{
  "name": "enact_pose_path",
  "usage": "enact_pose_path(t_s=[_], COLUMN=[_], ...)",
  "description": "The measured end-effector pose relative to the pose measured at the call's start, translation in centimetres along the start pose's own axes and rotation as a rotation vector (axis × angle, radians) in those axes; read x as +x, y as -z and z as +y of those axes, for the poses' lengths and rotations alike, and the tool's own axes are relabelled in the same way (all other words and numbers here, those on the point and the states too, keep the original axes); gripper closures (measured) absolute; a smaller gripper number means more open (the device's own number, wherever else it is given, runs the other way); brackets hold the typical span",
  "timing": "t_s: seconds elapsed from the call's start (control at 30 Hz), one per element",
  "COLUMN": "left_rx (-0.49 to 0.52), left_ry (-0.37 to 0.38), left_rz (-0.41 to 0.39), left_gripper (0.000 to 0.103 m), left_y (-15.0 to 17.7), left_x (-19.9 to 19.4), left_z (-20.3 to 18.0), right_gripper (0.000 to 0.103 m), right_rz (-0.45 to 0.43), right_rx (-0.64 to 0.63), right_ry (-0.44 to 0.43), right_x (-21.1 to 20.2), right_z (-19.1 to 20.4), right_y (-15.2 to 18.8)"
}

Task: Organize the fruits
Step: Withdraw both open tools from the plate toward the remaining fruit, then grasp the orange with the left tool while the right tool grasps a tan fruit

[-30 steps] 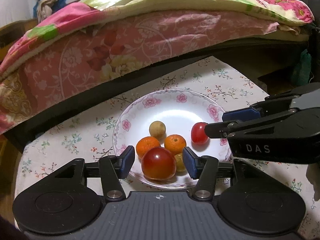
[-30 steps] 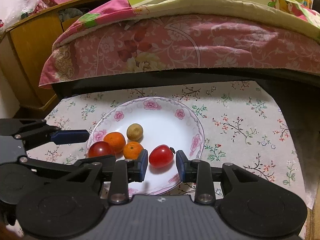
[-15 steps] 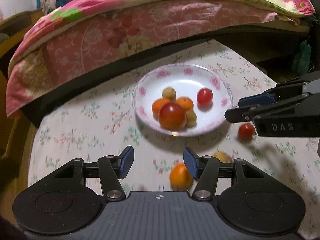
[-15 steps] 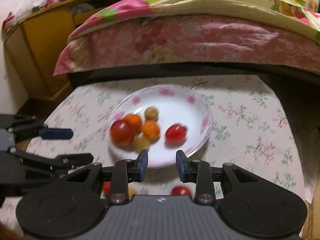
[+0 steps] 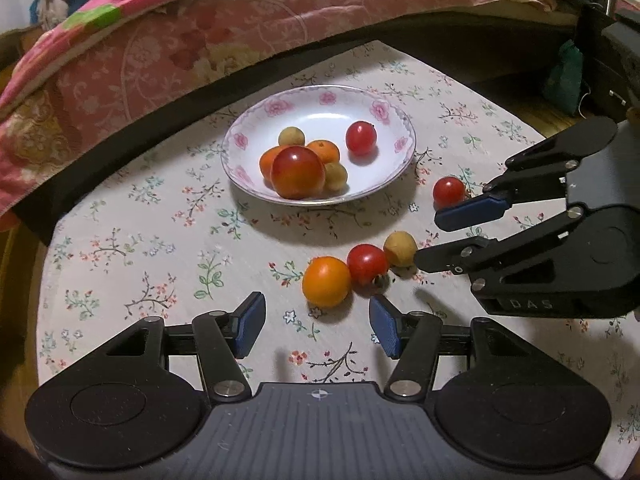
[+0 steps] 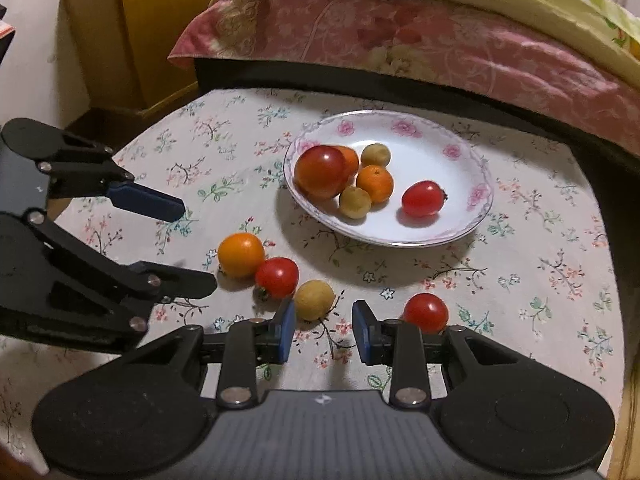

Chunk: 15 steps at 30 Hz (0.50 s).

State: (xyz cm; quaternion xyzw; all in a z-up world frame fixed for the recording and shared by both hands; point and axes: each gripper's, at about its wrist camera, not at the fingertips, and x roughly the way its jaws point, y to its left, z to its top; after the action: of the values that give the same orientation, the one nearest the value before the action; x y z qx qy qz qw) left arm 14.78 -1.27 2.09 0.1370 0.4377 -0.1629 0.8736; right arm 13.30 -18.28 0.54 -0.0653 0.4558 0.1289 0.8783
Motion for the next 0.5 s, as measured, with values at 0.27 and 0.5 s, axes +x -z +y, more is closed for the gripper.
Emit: enact_pose_path(t_s=[0.27,0.5], left_rx=[-0.001,0.004], left_ry=[0.032,0.042], left_rz=[0.019,0.025], left_gripper=[0.033,0.033], left_y=[0.3,0.5], left_x=[0.7,1.1], left_z=[0.1,0.4], right_gripper=[0.073,0.073], right_rz=[0.019,0.025], right_rx=[-0.026,-0.067], right_ry=[-0.030,-0.038], right_x=[1.8,3.3], right_z=[-0.2,0.3], right_y=[-0.2,-0.5])
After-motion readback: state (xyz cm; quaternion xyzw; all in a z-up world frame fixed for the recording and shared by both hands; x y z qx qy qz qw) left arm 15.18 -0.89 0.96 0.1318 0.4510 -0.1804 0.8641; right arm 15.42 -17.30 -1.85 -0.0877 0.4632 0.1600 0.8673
